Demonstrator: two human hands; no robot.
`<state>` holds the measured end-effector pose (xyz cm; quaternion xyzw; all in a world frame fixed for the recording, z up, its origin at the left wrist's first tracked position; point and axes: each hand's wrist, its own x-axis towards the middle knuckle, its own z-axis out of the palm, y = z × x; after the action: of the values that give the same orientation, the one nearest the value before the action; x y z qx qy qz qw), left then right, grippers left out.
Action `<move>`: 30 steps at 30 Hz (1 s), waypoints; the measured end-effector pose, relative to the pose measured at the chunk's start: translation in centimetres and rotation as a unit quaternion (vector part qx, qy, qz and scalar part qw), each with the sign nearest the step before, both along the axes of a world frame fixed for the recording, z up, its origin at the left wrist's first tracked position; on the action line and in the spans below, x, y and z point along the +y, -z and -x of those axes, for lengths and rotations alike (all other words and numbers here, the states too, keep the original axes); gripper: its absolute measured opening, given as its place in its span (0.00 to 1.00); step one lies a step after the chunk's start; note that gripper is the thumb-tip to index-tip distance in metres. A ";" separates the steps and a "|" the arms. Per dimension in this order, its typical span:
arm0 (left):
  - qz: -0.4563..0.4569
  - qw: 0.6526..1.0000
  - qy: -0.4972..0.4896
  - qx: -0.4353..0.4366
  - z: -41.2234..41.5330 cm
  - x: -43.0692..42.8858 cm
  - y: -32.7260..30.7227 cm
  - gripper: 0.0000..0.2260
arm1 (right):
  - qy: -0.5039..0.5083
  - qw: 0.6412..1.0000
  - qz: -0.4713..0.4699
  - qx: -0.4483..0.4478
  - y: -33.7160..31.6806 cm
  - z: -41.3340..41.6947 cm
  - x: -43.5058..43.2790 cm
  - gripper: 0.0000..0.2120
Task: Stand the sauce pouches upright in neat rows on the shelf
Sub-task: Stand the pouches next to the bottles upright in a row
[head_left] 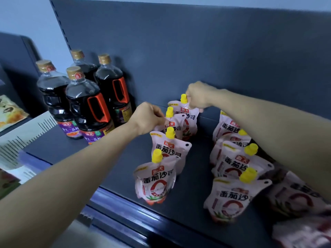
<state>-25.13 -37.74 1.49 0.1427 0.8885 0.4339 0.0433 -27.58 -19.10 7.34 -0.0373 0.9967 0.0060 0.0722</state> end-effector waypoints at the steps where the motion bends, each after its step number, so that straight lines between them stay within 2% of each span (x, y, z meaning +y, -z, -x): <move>1: 0.011 1.000 0.011 -0.010 0.0 0.0 -0.3 0.09 | 0.003 1.000 0.009 -0.008 0.0 -0.1 0.3 0.02; 5: 0.030 0.997 0.050 -0.056 -0.3 -0.3 -1.2 0.07 | -0.005 0.999 0.011 -0.043 -0.1 -0.9 0.8 0.00; 11: 0.037 0.998 0.026 -0.042 -0.9 0.2 -1.5 0.04 | -0.018 0.999 -0.016 -0.048 -0.3 -1.9 0.7 0.02; 15: 0.035 0.998 0.031 -0.052 -1.5 0.5 -1.7 0.06 | -0.001 0.998 0.001 -0.055 -0.5 -2.6 0.8 0.06; 19: 0.037 0.997 0.038 -0.063 -2.1 0.3 -2.4 0.08 | 0.014 0.999 0.036 -0.038 -1.4 -3.4 1.1 0.14; 23: 0.015 1.000 0.008 -0.023 -2.8 0.1 -4.0 0.10 | 0.020 0.997 0.077 0.014 -2.2 -3.9 1.9 0.15; 27: 0.065 0.995 -0.022 0.071 -4.2 0.5 -6.4 0.06 | 0.018 0.992 0.086 0.089 -3.7 -5.2 2.8 0.14; 30: 0.096 0.986 -0.019 0.137 -5.5 1.8 -8.0 0.08 | 0.008 0.991 0.052 0.120 -4.7 -6.7 3.6 0.15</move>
<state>-19.65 -35.90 9.47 0.1785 0.9264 0.3234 -0.0734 -20.85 -15.51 12.03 -0.0321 0.9974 -0.0423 -0.0494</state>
